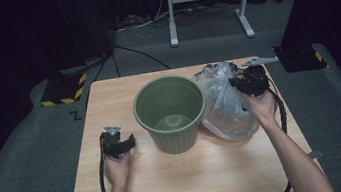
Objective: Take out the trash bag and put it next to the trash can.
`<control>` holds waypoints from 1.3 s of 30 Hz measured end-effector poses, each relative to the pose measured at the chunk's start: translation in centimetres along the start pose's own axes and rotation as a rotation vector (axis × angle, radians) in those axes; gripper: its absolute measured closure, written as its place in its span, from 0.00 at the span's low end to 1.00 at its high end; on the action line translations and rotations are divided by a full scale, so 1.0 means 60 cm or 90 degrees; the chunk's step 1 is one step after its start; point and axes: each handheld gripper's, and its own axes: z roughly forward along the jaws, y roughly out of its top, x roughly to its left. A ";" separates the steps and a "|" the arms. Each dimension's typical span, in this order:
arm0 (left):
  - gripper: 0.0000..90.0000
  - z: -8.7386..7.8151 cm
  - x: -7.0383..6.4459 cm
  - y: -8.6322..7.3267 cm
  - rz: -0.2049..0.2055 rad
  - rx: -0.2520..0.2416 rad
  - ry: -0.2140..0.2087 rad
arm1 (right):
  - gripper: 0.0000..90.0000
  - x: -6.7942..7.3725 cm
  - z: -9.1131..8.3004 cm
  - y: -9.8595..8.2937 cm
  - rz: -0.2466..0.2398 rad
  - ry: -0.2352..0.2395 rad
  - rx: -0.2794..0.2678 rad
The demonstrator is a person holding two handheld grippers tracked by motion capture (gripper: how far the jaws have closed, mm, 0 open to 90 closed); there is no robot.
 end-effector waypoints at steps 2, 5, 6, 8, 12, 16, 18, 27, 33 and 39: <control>0.34 0.000 0.000 0.000 -0.001 0.000 0.000 | 0.97 0.000 0.005 -0.004 0.004 0.000 0.002; 0.34 0.000 0.000 0.000 -0.001 -0.001 0.000 | 0.97 0.001 0.011 -0.009 0.007 0.006 0.001; 0.34 0.000 0.000 0.000 -0.001 -0.001 0.000 | 0.97 0.001 0.013 -0.010 0.005 0.006 0.001; 0.34 0.000 0.000 0.000 -0.001 0.000 0.000 | 0.97 0.003 0.017 -0.013 0.006 0.008 0.004; 0.34 0.000 0.000 0.000 -0.001 0.000 -0.001 | 0.97 0.004 0.024 -0.018 0.007 0.009 0.006; 0.34 0.000 0.000 0.000 -0.001 0.000 -0.001 | 0.97 0.006 0.033 -0.023 0.007 0.010 0.013; 0.34 0.000 0.000 0.000 -0.001 0.000 0.000 | 0.97 0.006 0.036 -0.025 0.006 0.011 0.012; 0.34 0.000 0.000 0.000 -0.001 -0.001 0.000 | 0.95 0.004 0.050 -0.039 0.014 0.010 0.023; 0.34 0.000 0.000 0.000 -0.001 -0.001 0.000 | 0.88 -0.001 0.054 -0.046 0.020 0.011 0.025; 0.34 0.000 0.000 0.000 -0.001 -0.001 0.000 | 0.71 -0.004 0.046 -0.048 0.035 0.015 0.017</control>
